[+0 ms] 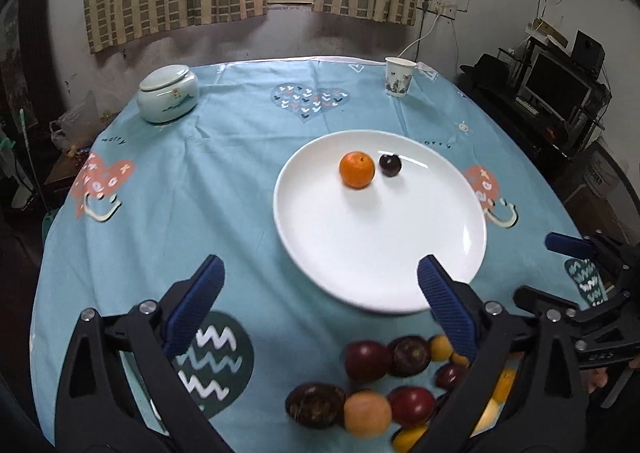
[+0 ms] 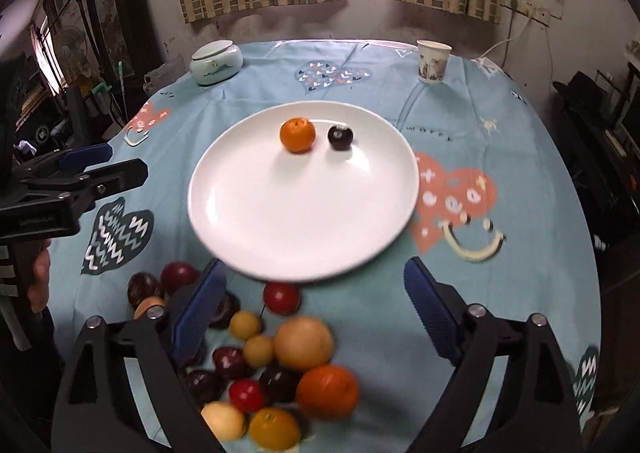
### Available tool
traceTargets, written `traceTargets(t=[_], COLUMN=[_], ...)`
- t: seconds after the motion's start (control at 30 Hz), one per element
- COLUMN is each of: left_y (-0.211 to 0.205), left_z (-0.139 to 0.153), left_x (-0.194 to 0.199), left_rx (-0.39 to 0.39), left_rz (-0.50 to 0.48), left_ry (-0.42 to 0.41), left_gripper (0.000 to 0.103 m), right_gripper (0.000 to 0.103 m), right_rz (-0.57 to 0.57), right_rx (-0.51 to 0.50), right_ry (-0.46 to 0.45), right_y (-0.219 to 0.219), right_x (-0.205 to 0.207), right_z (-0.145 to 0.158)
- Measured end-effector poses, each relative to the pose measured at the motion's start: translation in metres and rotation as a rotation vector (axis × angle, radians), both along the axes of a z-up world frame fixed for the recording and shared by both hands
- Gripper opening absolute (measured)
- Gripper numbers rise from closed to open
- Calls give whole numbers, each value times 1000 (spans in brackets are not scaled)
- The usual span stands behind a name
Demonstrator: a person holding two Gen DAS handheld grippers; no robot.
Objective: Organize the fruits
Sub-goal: 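Carry the plum and tangerine onto the white plate and open both tools, then grasp a yellow tomato with the right tool while the left tool grasps the striped fruit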
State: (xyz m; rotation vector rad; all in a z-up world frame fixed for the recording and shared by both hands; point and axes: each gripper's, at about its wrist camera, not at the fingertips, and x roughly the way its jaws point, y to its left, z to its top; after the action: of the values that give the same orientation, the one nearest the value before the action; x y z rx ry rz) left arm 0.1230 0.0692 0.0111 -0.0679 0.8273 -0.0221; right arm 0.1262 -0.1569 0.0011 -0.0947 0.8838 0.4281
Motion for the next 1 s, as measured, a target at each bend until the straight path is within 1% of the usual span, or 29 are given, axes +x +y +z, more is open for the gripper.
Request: traceTargets(t=[0.03,0.13,0.23,0.33,0.4,0.5,0.57,0.6,0.63,0.7,0.73,0.8,0.9,0.93,0.97,1.0], left_y=[3,11,14,9,3,-3,-5,-5,-7,-10,-12,-17,-30,-36,-42,-49], left_z=[-5,-20,-33,-40,-44,-54,-58,-59,-59,-59,-59,-59,-63,-65,-68,-70], left_x=[-11,-47,-79,-100,-110,-122,-125,-126,-128,-135,-137,-142,-148,-150,-150,-150], left_rx=[7,-6,-9,8,23,54,48,44,45,50,49,32,-21,-20,-7,7], left_rz=[19,62,85,72,49,36,30,27,22,9,0,-35,-129,-144,-158,-169], left_ry=[-7,-13,-3,3,6,16,30,33,33,28,25,27,61,69,81,93], left_gripper=[99,99,99,99,99,99,99,99,99,99,99,99,99,99,99,99], right_gripper=[91,91,93,94,94,94,94,87,68,50,47,46,44,39,39,38], right_rz=[-9,-41,-89,-119,-129,-132,-123,-121,-117,-114,-115,-108,-103,-80,-72,-72], right_rx=[20,52,65,113,106,106,101,93,83,72,78,80,72,101,128,127], right_ry=[-1,-20,-47,16,37,41,28,17,5,23,39,50,71,90,101,101], right_y=[-2,-7,-16,-28,-30,-33,-30,-29,-28,-28,-29,-29,-24,-23,-22,-22], right_x=[-19,-64,-95,-109,-114,-121,-126,-127,-128,-125,-123,-117,-103,-99,-95,-93], right_z=[-4,-13,-21,-35,-40,-45,-47,-47,-48,-52,-55,-60,-72,-77,-81,-81])
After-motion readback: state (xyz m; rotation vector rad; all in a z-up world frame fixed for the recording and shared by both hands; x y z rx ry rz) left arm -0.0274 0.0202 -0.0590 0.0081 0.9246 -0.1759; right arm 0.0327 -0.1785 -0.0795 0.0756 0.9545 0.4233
